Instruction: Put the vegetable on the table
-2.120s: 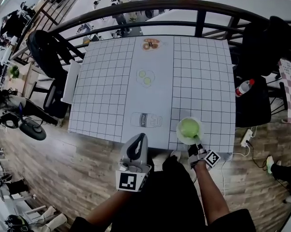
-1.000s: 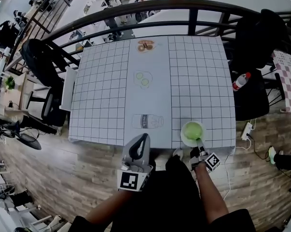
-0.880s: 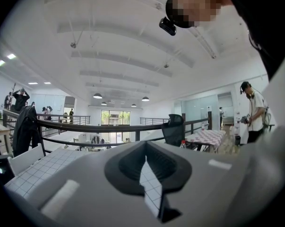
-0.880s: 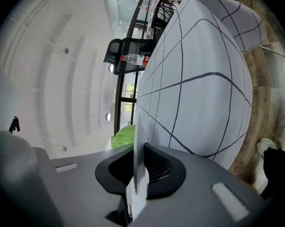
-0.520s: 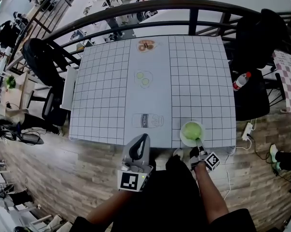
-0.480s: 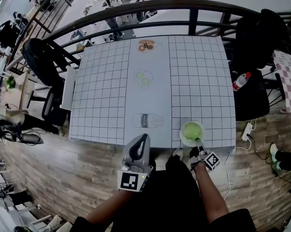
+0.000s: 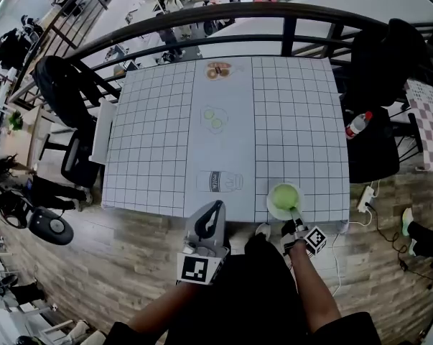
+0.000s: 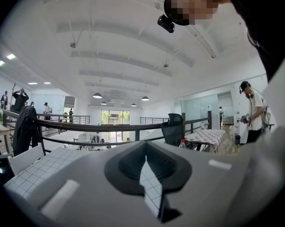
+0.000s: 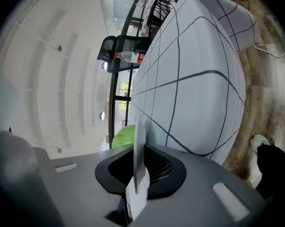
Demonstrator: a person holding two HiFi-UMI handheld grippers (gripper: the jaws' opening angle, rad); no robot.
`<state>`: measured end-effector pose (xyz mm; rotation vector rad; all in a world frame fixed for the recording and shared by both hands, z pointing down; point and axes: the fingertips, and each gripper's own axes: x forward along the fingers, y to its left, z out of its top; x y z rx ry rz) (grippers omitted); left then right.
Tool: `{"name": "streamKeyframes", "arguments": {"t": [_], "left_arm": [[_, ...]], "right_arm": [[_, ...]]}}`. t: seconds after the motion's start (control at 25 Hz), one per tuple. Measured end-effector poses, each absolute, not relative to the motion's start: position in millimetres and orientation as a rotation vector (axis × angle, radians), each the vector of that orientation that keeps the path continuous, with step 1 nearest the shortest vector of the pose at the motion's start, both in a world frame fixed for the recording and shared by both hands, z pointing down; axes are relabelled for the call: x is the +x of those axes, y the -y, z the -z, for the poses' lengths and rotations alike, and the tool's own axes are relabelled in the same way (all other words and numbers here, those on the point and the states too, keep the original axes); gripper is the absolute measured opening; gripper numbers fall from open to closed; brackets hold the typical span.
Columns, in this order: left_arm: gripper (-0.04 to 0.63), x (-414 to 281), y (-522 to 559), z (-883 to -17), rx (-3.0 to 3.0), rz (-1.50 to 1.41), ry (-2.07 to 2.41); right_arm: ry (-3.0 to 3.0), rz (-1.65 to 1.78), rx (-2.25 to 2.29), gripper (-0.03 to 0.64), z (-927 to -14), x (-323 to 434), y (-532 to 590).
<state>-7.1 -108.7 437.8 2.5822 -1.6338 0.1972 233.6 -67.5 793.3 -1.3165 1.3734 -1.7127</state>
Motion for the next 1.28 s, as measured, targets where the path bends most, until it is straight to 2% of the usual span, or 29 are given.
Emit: {"name": "streamKeyframes", "arguments": {"t": [0.52,0.92,1.08,1.28], "left_arm": [[0.008,-8.4,115.6,-438.3,2.571,-0.178,1.632],[0.008,-3.9,122.2,-437.4,2.572,-0.159,1.627],[0.008,-0.3,124.1,-438.4,2.568,-0.145,1.62],[0.008,6.4,125.4,-440.5,2.573,-0.154,1.609]], "right_arm": [[-1.34,1.8,-1.32,0.029,-792.2,225.8,64.4],[-1.299,1.88,-1.317,0.066,-795.3,227.0,60.7],[-1.333,1.936,-1.398,0.009,-799.4,228.2,56.8],[-1.434,1.913,-1.446,0.008,-795.8,234.8,61.7]]}}
